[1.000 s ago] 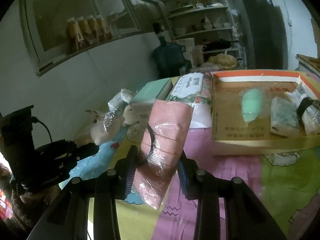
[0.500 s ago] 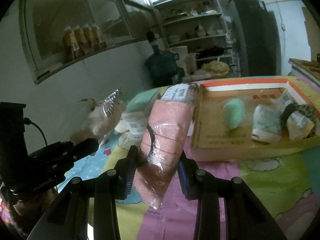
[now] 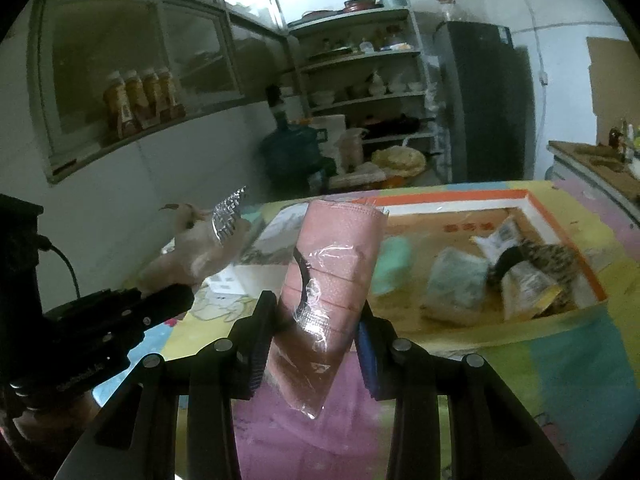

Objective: Organize soft objects
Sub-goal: 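Carry the teddy bear and pink towel roll over the tray with both grippers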

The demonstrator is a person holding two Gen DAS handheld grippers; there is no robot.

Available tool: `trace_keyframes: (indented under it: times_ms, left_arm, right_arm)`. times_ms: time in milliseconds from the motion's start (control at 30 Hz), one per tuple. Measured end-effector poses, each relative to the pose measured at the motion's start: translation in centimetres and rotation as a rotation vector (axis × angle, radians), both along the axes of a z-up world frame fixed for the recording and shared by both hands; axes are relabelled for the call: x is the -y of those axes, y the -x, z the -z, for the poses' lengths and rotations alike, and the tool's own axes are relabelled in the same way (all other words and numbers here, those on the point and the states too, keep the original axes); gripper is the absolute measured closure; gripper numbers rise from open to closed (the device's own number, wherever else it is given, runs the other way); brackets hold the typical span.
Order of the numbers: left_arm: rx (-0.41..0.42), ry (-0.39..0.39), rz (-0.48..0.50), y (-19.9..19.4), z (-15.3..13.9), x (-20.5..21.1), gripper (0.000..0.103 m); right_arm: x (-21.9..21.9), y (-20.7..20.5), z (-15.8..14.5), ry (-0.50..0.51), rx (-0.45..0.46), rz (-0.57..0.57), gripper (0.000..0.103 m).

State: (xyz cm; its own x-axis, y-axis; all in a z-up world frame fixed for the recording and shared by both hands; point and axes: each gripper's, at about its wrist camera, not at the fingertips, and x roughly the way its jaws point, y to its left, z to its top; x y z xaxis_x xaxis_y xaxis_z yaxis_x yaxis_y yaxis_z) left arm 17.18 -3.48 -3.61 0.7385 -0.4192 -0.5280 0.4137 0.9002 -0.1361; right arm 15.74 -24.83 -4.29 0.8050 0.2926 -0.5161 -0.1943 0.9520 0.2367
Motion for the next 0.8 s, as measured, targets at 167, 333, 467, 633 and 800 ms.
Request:
trace_keyframes:
  times_ms: [167,333,467,633,800]
  left_arm:
    - [0.005,-0.005,-0.003,-0.6,-0.5,2.1,0.074]
    - [-0.007,-0.008,-0.007,-1.7,-0.5,4.0,0.074]
    - [-0.015,-0.018,0.000,-2.6,-0.6,5.6,0.074]
    - [-0.022,-0.030,0.009,-3.8,-0.7,7.8,0.074]
    - [-0.022,-0.051,0.007,-5.1,-0.9,10.0,0.074]
  right_arm:
    - [1.4,-0.5,-0.4,0.033,0.006,0.020,0.064]
    - [3.0,-1.1,-0.5,0.066,0.010,0.040,0.064]
    - [4.6,-1.9,-0.8,0.097,0.014,0.057,0.064]
    - [6.6,-2.8,-1.2,0.126,0.017,0.072,0.064]
    - [8.5,-4.0,-1.7,0.143,0.020,0.084,0.064]
